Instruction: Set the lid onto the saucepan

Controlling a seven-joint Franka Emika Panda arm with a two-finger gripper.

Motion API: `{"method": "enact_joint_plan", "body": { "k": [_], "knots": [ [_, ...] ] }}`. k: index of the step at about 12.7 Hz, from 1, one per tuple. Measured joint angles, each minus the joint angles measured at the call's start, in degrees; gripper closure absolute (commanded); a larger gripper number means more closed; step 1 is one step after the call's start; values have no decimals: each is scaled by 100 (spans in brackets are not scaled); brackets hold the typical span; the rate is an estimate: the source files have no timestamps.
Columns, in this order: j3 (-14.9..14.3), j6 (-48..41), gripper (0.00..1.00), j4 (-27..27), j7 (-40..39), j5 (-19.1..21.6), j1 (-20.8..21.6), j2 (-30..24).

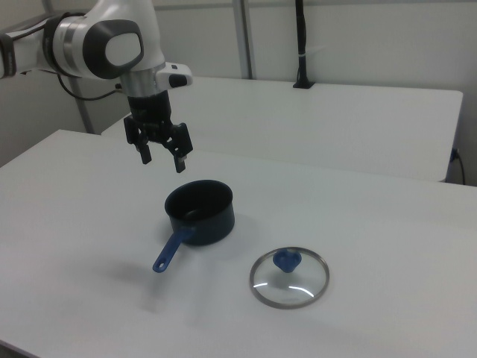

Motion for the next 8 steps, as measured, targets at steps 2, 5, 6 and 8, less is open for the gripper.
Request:
{"method": "enact_joint_plan", "body": {
  "k": [2, 5, 6, 8],
  "knots": [
    [-15, 0, 0, 7, 0, 0, -13, -1],
    [-124, 0, 0, 7, -8, 1, -24, -2],
    [-124, 0, 0, 7, -8, 17, -25, -2],
    [-124, 0, 0, 7, -8, 59, -25, -2]
  ]
}}
